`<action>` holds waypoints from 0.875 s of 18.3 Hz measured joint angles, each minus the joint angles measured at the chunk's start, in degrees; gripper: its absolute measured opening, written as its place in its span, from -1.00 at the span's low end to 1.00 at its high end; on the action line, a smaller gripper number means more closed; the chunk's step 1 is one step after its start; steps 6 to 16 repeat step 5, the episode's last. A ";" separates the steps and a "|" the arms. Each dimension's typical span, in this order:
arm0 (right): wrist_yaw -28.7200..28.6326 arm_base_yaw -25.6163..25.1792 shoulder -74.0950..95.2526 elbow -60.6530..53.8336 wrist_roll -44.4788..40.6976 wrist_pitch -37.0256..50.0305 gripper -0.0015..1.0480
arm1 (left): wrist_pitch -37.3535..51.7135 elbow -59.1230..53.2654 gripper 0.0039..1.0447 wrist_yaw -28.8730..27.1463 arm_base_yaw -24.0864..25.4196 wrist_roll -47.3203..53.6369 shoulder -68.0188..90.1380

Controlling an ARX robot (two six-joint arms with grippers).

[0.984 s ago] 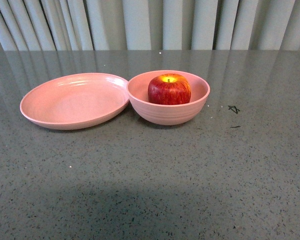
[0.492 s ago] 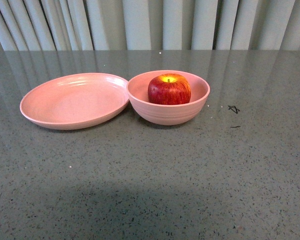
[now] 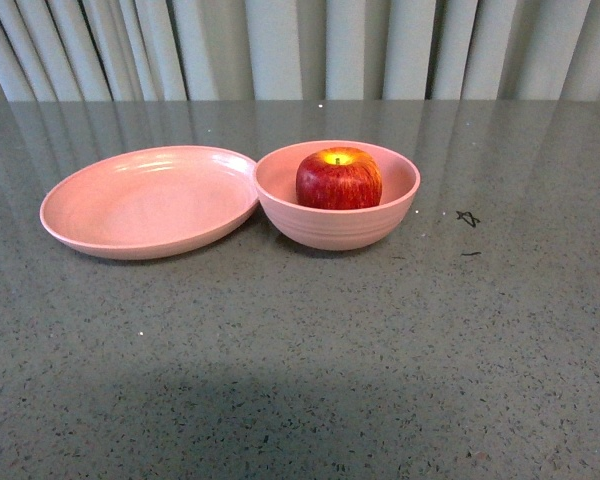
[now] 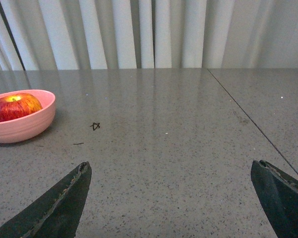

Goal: Move apple from plate to bowl

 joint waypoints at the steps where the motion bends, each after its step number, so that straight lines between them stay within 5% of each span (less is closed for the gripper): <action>1: 0.00 0.00 0.00 0.00 0.00 0.00 0.87 | 0.00 0.00 0.88 0.00 0.00 0.00 0.00; 16: 0.00 0.00 0.00 0.00 0.00 0.02 0.87 | 0.00 0.00 0.88 0.00 0.00 0.00 0.00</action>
